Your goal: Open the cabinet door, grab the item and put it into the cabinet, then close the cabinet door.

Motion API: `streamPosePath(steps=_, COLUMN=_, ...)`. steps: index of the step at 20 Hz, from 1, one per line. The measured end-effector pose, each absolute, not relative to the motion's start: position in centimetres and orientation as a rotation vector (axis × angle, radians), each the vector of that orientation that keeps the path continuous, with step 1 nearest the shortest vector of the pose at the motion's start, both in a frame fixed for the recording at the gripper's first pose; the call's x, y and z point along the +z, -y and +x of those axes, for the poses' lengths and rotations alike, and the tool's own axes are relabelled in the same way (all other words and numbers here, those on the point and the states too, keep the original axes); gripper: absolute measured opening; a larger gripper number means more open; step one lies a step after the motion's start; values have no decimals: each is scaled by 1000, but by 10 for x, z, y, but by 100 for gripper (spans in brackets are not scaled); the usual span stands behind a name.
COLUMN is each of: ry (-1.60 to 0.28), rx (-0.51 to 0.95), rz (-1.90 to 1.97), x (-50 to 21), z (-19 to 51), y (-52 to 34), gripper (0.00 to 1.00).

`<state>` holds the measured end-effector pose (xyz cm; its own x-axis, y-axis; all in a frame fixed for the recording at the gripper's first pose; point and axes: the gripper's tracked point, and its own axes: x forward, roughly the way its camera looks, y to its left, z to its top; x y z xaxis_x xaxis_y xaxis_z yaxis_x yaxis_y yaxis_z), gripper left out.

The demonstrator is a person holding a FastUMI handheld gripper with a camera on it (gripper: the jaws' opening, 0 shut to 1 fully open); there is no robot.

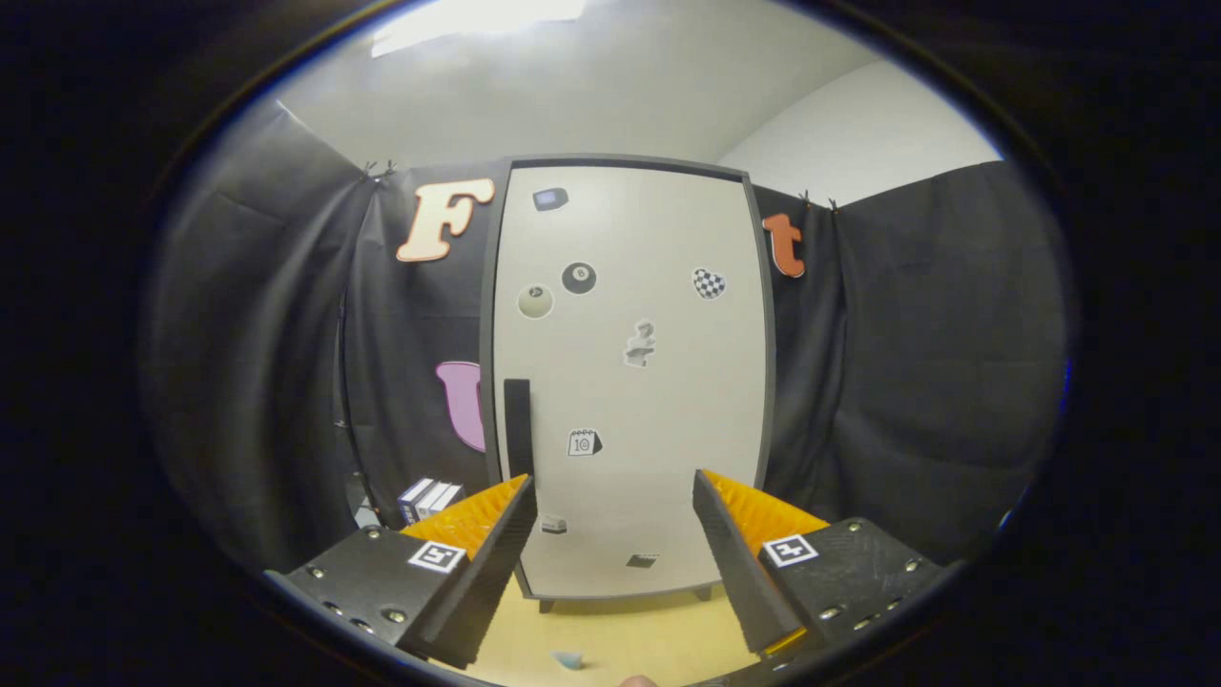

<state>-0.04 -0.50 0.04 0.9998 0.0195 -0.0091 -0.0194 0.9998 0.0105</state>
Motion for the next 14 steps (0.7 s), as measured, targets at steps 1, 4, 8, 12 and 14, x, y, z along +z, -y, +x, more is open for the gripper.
streamPosePath(steps=1, ry=-9, rx=20, rz=11, x=0, z=-1, y=5, gripper=98)
streamPosePath(steps=4, ry=-12, rx=16, rz=4, x=-1, z=1, y=7, gripper=98)
streamPosePath(steps=8, ry=-18, rx=19, rz=-2, x=-3, z=3, y=5, gripper=98)
streamPosePath(steps=12, ry=-26, rx=47, rz=19, x=-4, z=17, y=-8, gripper=98)
streamPosePath(steps=14, ry=-31, rx=67, rz=19, x=-7, z=32, y=-19, gripper=98)
